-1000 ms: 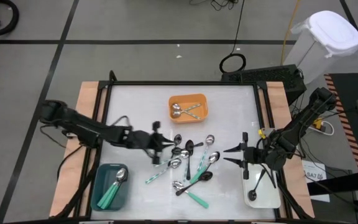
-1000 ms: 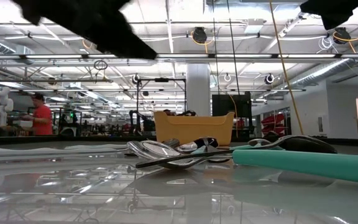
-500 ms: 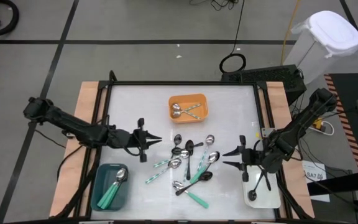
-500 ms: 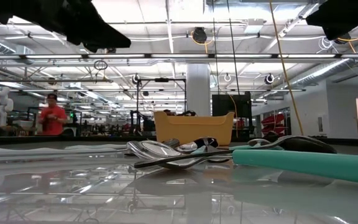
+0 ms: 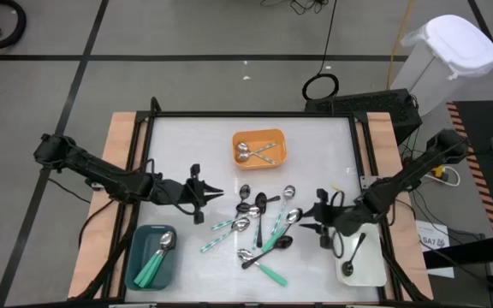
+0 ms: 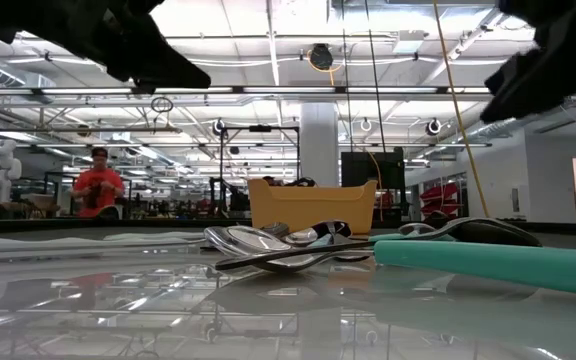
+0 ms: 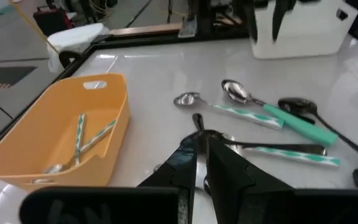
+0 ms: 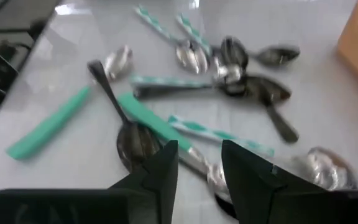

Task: Sort silverware by color (type)
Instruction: Put the black spoon into the white bin

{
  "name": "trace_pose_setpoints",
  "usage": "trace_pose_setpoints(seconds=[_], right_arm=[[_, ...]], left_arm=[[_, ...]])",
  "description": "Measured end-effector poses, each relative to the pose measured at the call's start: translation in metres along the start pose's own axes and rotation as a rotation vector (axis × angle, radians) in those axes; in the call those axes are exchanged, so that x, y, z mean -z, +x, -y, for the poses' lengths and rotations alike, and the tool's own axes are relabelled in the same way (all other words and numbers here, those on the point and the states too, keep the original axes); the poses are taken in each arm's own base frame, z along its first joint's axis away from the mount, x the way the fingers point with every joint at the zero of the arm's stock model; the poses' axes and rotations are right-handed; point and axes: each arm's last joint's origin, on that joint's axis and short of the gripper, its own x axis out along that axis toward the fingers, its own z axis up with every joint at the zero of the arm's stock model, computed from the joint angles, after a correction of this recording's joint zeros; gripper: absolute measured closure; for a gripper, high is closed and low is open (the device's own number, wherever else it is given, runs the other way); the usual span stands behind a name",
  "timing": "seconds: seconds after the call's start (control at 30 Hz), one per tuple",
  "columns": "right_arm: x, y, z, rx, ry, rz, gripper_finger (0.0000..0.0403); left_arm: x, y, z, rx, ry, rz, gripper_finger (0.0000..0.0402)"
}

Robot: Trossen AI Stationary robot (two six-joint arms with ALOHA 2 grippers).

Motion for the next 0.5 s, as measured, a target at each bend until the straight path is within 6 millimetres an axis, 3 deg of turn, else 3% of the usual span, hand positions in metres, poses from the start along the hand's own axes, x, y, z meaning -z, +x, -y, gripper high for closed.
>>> trace_pose_setpoints(seconds=[0.27,0.5], right_arm=[[-0.009,0.035,-0.006,-0.021,0.003,-0.160,0.0282],[-0.022,0.062,-0.023,-0.033,-0.131,-0.326,0.0282]], left_arm=[[0.000,0.000,0.000,0.000,-0.082,-0.004,0.0362],[0.001,0.000,0.000,0.000,-0.123,-0.007,0.0362]])
